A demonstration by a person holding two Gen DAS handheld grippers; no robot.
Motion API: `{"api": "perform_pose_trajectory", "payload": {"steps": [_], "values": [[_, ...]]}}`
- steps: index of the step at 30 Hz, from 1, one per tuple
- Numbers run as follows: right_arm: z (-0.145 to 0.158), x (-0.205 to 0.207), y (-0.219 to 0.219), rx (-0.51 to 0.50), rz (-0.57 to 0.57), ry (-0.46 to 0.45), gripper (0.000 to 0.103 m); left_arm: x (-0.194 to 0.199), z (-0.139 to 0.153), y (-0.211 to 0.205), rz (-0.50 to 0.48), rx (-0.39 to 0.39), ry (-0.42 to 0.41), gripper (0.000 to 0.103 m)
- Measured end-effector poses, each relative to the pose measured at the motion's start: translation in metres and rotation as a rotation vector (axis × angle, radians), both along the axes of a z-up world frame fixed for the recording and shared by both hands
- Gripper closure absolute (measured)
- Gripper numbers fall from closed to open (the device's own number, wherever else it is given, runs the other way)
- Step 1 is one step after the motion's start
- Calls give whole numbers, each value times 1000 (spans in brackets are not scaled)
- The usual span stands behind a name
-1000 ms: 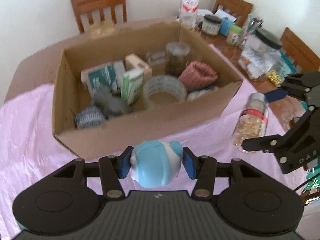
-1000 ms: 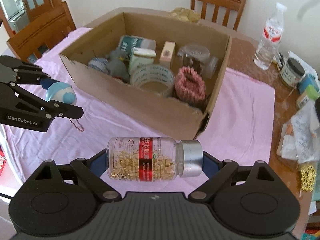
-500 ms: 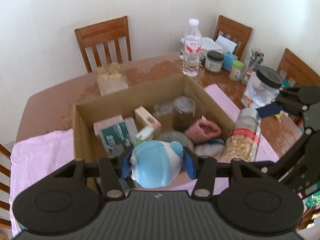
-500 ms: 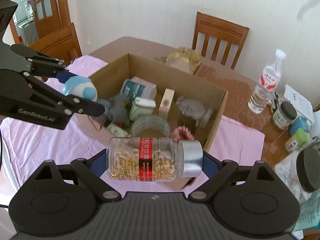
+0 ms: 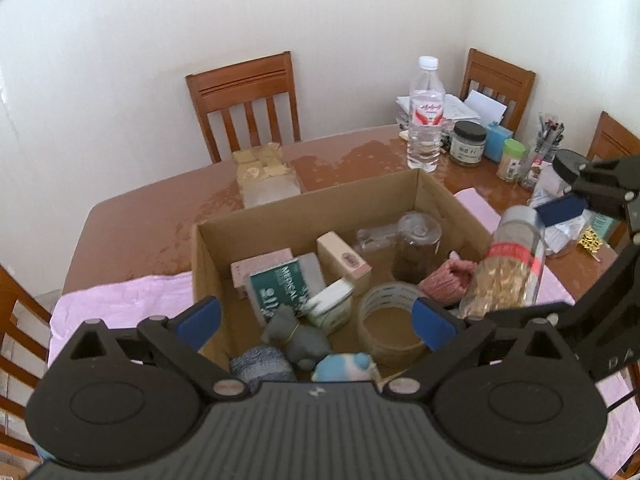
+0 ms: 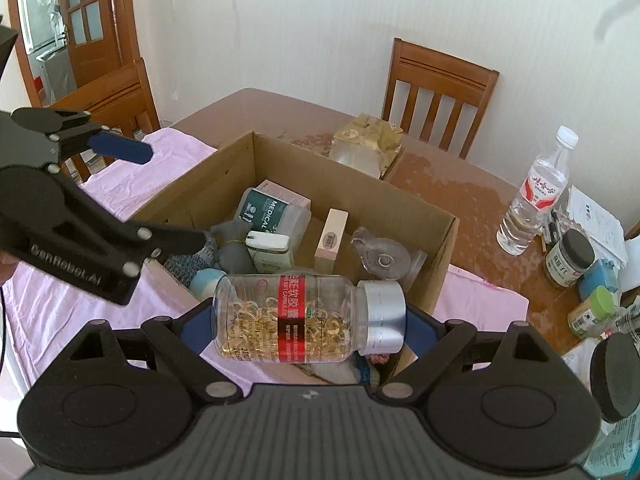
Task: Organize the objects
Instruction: 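Carry the toy and capsule bottle into the box and open both tools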
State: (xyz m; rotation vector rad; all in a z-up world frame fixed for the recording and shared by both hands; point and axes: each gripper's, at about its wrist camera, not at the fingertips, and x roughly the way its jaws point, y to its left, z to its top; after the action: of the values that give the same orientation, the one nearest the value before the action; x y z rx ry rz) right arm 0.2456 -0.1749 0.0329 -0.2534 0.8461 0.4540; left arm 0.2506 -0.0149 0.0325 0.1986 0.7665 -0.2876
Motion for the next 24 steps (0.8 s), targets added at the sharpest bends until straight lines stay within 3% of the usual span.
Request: {"api": "perform_pose_trajectory", "payload": {"steps": [12, 15, 24], "values": [[-18, 34, 25, -17, -13, 37, 7, -8, -15, 39, 97, -11, 14, 1], [-21, 41, 29, -20, -36, 37, 1, -10, -16, 44, 110, 0, 8, 1], [-20, 27, 27, -19, -51, 33, 0, -12, -15, 44, 126, -19, 4, 1]]}}
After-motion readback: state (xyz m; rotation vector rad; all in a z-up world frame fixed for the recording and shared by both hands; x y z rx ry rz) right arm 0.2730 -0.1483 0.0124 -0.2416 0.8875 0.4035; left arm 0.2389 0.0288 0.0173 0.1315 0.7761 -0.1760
